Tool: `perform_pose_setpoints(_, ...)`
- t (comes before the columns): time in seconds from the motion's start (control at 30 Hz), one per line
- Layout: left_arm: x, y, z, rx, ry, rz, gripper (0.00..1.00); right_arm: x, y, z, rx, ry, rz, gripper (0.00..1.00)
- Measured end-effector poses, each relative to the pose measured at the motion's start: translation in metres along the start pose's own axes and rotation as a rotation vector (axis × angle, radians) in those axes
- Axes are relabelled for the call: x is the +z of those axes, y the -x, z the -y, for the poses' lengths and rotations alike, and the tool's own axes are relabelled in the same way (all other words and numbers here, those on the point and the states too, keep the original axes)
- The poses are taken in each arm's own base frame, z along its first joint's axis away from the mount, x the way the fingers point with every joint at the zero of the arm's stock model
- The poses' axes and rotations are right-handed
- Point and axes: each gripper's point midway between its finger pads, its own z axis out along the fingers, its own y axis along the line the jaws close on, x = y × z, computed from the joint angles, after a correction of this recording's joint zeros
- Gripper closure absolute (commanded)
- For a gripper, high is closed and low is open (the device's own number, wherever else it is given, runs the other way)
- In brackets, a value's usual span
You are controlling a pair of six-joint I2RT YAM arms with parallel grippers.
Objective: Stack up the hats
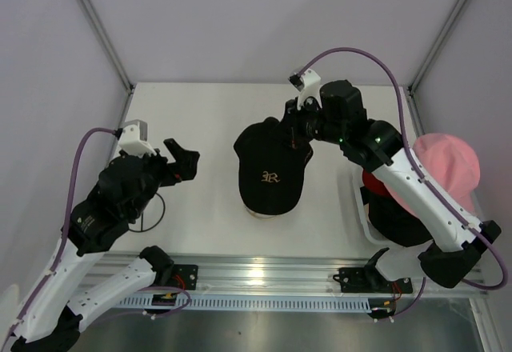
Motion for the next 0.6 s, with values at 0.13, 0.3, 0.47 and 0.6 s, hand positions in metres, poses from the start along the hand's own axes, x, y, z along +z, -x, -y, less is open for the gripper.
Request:
perform_pose_setpoints(0.13, 0.002, -0.004, -0.002, 0.003, 0.005, -0.009, 0.0, 0.014, -0.022, 0.01, 0.013, -0.022, -0.053, 1.0)
perform_pose_setpoints(0.3, 0.007, -0.014, -0.004, 0.007, 0.013, -0.027, 0.01, 0.03, -0.051, 0.015, 0.035, -0.012, -0.114, 1.0)
perform_pose_setpoints(0.47, 0.009, -0.019, -0.002, 0.009, 0.002, -0.044, 0.01, 0.037, -0.065, 0.019, 0.051, -0.017, -0.142, 0.9)
perform_pose_setpoints(0.6, 0.011, -0.021, 0.003, 0.004, -0.025, -0.049, 0.01, 0.039, -0.068, 0.021, 0.059, -0.022, -0.145, 0.57)
